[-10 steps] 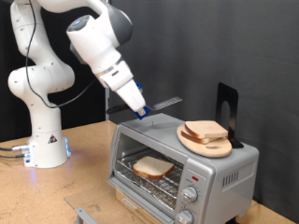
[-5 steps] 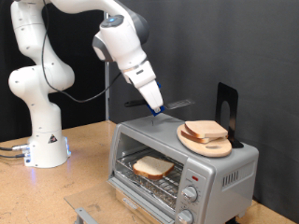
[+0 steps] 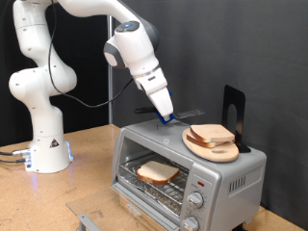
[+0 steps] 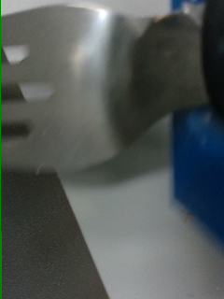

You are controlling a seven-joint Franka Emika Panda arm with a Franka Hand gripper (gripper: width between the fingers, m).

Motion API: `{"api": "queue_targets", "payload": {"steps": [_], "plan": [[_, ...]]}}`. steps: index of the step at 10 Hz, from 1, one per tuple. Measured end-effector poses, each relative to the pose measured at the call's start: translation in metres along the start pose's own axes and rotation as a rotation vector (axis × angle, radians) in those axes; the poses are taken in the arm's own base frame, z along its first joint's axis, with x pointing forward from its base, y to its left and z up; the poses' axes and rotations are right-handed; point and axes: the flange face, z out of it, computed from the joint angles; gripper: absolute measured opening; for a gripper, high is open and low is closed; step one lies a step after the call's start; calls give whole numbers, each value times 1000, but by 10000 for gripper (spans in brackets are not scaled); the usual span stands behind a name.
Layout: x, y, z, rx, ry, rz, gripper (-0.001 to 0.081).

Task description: Make a piece of toast with the oven

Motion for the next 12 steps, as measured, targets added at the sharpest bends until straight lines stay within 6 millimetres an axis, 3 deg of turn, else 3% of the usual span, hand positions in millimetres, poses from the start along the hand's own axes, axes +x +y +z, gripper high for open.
{"api": "queue_targets", "payload": {"steps": [1, 2, 3, 4, 12], "plan": [[-1, 0, 1, -1, -4, -1, 492], [-1, 1, 2, -3, -5, -1, 675], [-2, 1, 3, -5, -7, -3, 675], [-3, 2, 3, -10, -7, -9, 780], [-21, 5, 14, -151, 178, -247, 805]]}}
